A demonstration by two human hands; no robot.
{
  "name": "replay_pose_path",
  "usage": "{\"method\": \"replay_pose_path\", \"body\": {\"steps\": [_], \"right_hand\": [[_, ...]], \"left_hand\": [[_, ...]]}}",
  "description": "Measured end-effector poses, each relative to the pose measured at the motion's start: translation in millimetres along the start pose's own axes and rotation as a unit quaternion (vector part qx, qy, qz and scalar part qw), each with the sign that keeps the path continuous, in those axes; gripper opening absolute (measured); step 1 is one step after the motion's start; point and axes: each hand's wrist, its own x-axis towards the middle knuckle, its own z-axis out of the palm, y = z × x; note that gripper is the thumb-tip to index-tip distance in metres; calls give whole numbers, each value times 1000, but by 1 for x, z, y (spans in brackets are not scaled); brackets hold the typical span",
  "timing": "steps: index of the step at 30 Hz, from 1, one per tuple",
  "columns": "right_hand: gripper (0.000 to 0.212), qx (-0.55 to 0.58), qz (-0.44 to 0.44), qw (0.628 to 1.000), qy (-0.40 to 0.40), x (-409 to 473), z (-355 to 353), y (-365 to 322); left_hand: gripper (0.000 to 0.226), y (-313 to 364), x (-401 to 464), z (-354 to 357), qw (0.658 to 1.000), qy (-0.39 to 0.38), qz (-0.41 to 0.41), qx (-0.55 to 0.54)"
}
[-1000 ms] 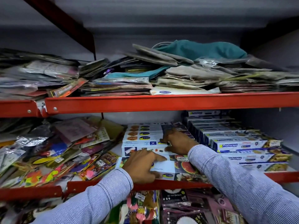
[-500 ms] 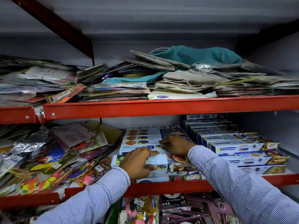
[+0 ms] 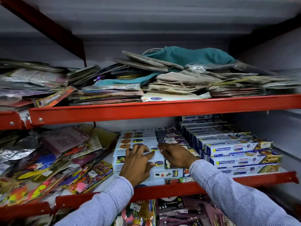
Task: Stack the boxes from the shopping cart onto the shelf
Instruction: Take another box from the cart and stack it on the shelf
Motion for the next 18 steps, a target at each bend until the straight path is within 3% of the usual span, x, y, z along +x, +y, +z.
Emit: {"method": "replay_pose_path", "body": {"steps": [4, 8, 12, 18], "right_hand": [[47, -47, -22, 995, 87, -5, 11, 2], [54, -62, -27, 990, 120, -8, 17, 2], [46, -87, -41, 987, 132, -11, 17, -1], [57, -107, -24, 988, 112, -19, 21, -2]], "left_hand": [[44, -2, -1, 8, 1000, -7, -2, -22], [51, -2, -4, 11, 999, -8, 9, -33], [60, -8, -7, 13, 1000, 1, 8, -19], [72, -23, -10, 16, 999, -15, -6, 28]]}}
